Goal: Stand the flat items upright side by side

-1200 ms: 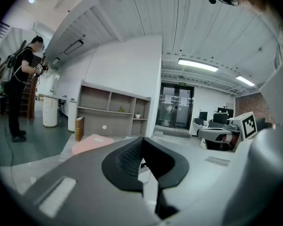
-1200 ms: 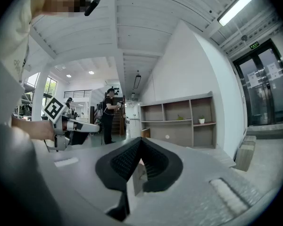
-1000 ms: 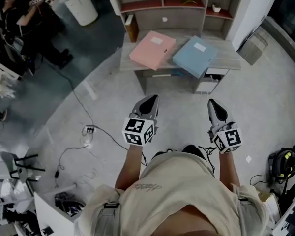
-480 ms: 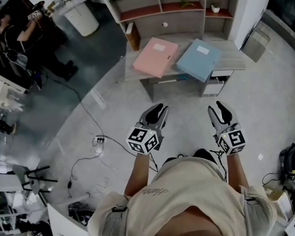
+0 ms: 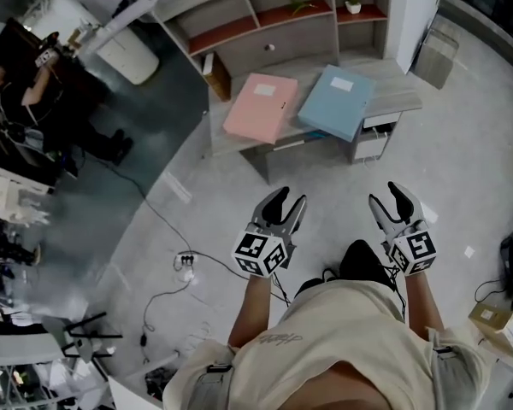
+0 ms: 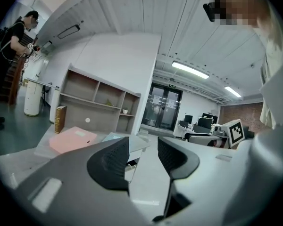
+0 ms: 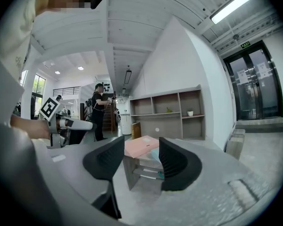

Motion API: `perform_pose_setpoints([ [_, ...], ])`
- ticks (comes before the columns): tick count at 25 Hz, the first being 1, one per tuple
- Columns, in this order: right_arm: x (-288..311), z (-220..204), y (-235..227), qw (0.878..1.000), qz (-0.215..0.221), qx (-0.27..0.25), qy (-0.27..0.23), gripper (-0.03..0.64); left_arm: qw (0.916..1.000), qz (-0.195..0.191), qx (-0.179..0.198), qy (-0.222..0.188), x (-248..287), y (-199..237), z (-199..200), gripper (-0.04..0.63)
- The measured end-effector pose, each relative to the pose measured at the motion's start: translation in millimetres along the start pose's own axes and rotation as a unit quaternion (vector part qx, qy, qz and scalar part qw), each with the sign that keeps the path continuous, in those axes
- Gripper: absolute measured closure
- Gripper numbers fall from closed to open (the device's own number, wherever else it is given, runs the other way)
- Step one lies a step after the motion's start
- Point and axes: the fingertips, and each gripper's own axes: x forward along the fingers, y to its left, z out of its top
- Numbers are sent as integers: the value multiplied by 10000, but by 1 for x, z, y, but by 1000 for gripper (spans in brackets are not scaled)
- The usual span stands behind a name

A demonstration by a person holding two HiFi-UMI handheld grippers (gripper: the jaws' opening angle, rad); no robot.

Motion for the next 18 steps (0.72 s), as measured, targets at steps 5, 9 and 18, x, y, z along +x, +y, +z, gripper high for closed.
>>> perform_pose_setpoints([
  [5,13,-15,-27,9994,-136,310,116,385,9996,-69,-112,267,23,-1,-13,388],
  [9,44,-14,-47,9991,-1,404,120,385,9992,41,-49,390,49,15,-3,388],
  [18,118,-3,-111,9992,203,330,-26,385,9977,9,370,567,140,36,38,387],
])
